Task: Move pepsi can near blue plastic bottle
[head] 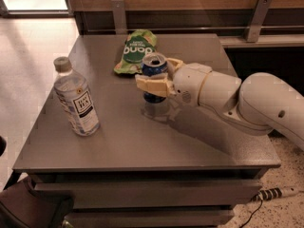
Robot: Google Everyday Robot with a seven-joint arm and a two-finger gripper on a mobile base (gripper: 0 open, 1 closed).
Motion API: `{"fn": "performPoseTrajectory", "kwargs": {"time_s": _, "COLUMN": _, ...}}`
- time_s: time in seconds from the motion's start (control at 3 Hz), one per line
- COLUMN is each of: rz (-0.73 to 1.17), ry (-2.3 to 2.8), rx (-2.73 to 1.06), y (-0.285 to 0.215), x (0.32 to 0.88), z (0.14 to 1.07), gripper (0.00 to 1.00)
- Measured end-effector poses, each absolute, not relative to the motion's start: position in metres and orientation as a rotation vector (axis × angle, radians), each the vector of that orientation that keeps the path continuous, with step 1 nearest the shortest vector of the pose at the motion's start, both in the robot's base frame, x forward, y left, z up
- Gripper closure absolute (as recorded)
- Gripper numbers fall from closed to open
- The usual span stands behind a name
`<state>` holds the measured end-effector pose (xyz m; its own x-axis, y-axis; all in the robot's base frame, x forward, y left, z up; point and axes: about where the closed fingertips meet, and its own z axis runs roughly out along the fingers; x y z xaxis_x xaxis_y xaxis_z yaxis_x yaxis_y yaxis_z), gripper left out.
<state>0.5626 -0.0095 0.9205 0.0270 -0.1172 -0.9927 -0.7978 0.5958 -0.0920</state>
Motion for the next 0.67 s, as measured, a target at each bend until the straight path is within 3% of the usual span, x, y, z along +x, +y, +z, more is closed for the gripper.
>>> {"fn": "performPoseTrajectory", "kwargs": {"time_s": 0.67, "rz": 0.664, "ry": 1.536, "rx": -0.951, "y": 0.025, "x": 0.543, "z": 0.906, "gripper": 1.00}}
